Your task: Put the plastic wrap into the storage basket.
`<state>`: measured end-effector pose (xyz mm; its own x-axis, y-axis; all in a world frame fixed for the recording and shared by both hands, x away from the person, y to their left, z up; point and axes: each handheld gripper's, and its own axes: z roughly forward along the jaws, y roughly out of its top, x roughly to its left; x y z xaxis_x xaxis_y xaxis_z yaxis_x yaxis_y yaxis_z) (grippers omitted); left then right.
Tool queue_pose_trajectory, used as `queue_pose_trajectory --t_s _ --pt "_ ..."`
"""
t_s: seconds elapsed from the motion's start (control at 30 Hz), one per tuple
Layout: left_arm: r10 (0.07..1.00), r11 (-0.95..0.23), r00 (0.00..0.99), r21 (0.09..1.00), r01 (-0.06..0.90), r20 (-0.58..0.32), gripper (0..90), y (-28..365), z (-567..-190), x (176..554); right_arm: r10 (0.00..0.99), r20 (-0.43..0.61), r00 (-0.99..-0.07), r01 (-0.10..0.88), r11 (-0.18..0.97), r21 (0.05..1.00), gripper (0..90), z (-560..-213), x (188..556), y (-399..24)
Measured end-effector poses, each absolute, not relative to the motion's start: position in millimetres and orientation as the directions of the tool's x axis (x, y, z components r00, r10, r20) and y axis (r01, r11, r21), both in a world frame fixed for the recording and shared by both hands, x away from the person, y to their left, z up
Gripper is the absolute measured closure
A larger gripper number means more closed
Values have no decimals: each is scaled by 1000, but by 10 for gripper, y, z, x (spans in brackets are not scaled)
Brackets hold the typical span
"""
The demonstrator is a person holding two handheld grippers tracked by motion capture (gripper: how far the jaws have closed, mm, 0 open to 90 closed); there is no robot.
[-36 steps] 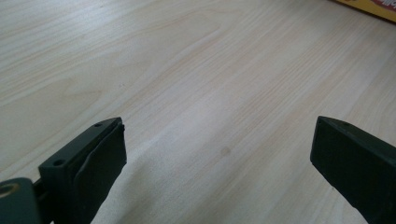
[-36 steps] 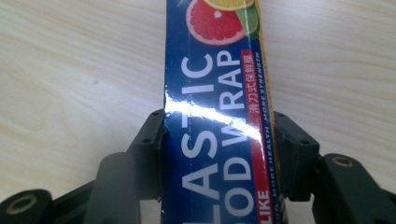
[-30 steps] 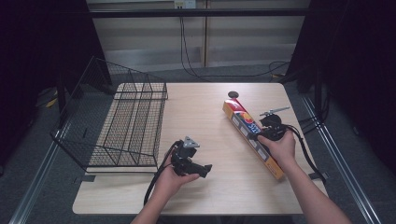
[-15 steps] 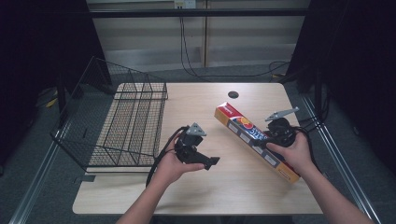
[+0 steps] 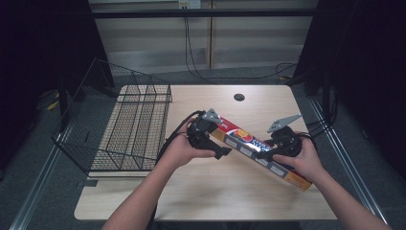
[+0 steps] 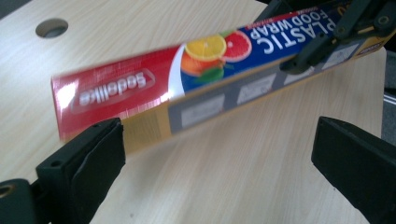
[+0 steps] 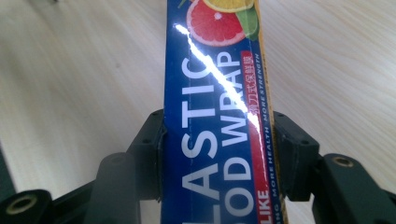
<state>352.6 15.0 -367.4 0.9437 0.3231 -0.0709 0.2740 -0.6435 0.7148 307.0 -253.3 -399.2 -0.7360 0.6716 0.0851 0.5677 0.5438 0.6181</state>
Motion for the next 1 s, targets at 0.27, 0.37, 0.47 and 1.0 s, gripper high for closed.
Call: queue_pose_trajectory --t_s 0.27,0.37,0.47,1.0 --pt "236 -707 970 673 218 -66 30 -100 -3571 3596 599 58 -798 498 603 624 456 -3927 3027 -2484" --pt "223 -713 972 667 217 -77 30 -162 -3576 3624 572 52 -819 477 626 617 456 -3918 3015 -2464" --pt "210 -723 974 656 215 -88 28 -216 -3601 3644 555 45 -831 463 644 610 456 -3906 3003 -2443" --pt "99 -805 994 583 112 -54 124 -387 -3671 3567 455 44 -889 388 701 599 455 -3857 2963 -2319"
